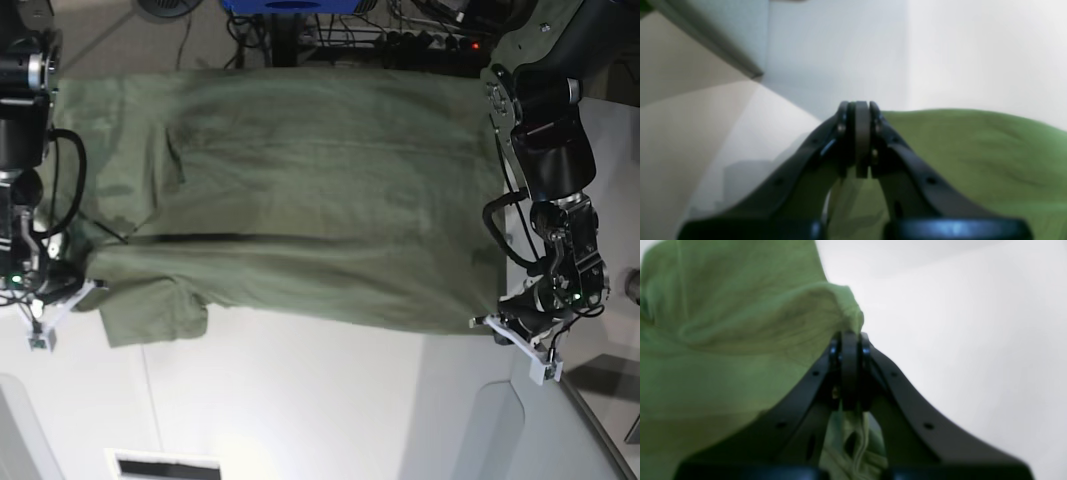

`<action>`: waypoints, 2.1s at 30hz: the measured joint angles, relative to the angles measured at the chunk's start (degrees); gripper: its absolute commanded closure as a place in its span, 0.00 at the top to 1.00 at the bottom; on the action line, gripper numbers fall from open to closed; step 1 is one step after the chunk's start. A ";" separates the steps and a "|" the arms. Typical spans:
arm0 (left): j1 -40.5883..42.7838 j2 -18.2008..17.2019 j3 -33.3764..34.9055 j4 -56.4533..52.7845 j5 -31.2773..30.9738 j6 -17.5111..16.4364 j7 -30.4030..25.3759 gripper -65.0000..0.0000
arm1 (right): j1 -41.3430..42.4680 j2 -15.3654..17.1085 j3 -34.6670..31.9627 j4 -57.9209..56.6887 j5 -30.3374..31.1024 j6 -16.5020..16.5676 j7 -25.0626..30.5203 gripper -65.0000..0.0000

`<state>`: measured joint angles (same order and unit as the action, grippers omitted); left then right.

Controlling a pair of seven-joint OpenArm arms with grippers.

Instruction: Layout the t-shirt on the table in an organized manner, then fold the t-shirt properly

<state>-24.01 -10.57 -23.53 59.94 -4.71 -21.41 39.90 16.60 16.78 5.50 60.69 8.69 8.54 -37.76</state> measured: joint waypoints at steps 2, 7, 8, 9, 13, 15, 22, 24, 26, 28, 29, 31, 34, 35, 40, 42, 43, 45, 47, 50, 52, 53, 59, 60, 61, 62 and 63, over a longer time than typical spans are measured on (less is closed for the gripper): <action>0.04 -0.11 -0.04 0.00 0.02 0.24 -0.02 0.00 | 0.00 -0.68 0.02 0.00 -3.10 1.09 1.46 0.00; 0.33 -0.09 -0.04 0.09 -0.04 0.22 -0.24 0.00 | 0.17 -1.77 0.00 0.00 -6.71 8.04 3.34 0.00; 0.52 -0.09 -0.02 0.09 -0.04 0.20 -0.22 0.00 | 0.22 -1.88 0.00 0.00 -7.56 8.02 3.34 0.00; 0.72 -0.26 0.02 0.09 -0.02 0.20 -0.17 0.00 | 0.52 -1.88 0.00 -0.02 -7.87 8.15 3.48 0.00; 1.18 -1.29 -0.02 0.17 0.00 0.22 -0.35 0.00 | 1.97 -1.42 0.02 -2.51 -8.52 8.02 8.68 0.00; 1.57 -1.36 -0.04 0.52 0.00 0.24 -0.42 0.00 | 2.45 -1.40 0.02 -4.52 -8.74 8.04 10.95 0.00; 3.93 -1.22 0.00 5.44 -0.04 0.20 -0.20 0.00 | 4.39 -1.44 0.00 -11.78 -12.04 8.39 15.50 0.00; 4.15 -1.22 0.00 5.60 -0.04 0.20 -0.24 0.00 | 4.83 -1.51 0.02 -12.04 -12.17 8.41 15.80 0.00; 4.39 -1.20 0.00 5.60 -0.02 0.20 -0.20 0.00 | 4.79 -1.55 0.00 -12.04 -12.20 8.41 16.11 0.00; 4.52 -1.20 0.00 5.57 -0.02 0.17 -0.15 0.00 | 4.59 -1.57 0.00 -12.07 -12.20 8.44 15.96 0.00; 4.70 -1.22 0.00 5.60 -0.04 0.20 -0.26 0.00 | 4.50 -1.55 0.02 -12.07 -12.20 8.41 15.91 0.00; 5.29 -1.25 0.17 5.70 -0.04 0.20 -0.26 0.00 | 4.52 -1.46 0.00 -12.13 -12.35 8.41 15.96 0.00; 6.73 -1.14 0.42 6.45 0.00 0.20 -0.20 0.00 | 3.96 -1.40 0.02 -12.13 -12.48 8.41 16.09 0.00; 7.61 -1.14 0.46 7.50 0.00 0.17 -0.20 0.00 | 3.52 -1.42 0.02 -12.13 -12.55 8.44 16.20 0.00; 11.30 -1.01 0.50 11.37 -0.02 0.17 -0.20 0.00 | 1.68 -1.42 0.00 -12.28 -12.59 8.41 14.62 0.00; 12.66 -1.03 0.50 12.15 -0.04 0.17 -0.22 0.00 | 1.62 -1.42 0.00 -12.28 -12.57 8.44 13.35 0.00; 13.31 -1.09 0.50 12.28 -0.02 0.17 -0.15 0.00 | 1.62 -1.40 0.00 -12.24 -12.59 8.41 13.29 0.00; 14.53 -1.16 0.50 13.05 0.00 0.11 3.04 0.00 | 1.64 -1.36 0.00 -12.00 -12.59 8.41 13.27 0.00; 15.41 -1.16 0.24 14.58 0.02 -2.82 5.77 0.00 | 1.62 -0.92 0.00 -12.00 -12.50 8.48 13.27 0.00; 16.65 -1.33 0.09 18.16 -0.17 -4.79 6.71 0.00 | 1.62 -0.22 0.02 -12.00 -12.57 8.44 13.14 0.00; 17.35 -1.36 0.09 20.02 -0.22 -5.05 6.69 0.00 | 1.62 -0.15 0.31 -12.00 -12.57 8.44 13.11 0.00; 17.88 -1.73 0.17 20.50 -0.26 -5.55 6.67 0.00 | 1.62 -0.17 0.42 -11.98 -12.50 8.44 13.16 0.00; 19.12 -3.67 0.00 20.61 -0.22 -5.64 7.26 0.00 | -0.83 -0.50 0.57 -8.17 -12.17 8.44 16.48 0.00; 19.10 -3.76 0.00 20.61 -0.22 -5.64 7.26 0.00 | -0.96 -0.50 0.55 -8.15 -11.89 8.48 16.13 0.00; 19.10 -3.76 0.00 20.72 -0.24 -5.64 7.10 0.00 | -1.11 -0.57 0.57 -8.15 -10.01 8.41 16.15 0.00; 19.12 -3.74 0.00 20.72 -0.26 -5.64 7.10 0.00 | -1.33 -0.44 0.57 -8.00 -7.15 8.46 16.15 0.00; 19.12 -3.74 0.02 20.72 -0.24 -5.64 7.13 0.00 | -1.44 -0.26 0.57 -7.85 -4.87 8.48 16.13 0.00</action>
<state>-4.89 -14.31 -23.51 80.66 -4.95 -27.05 47.03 15.16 16.51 6.07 52.84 3.81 17.02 -21.63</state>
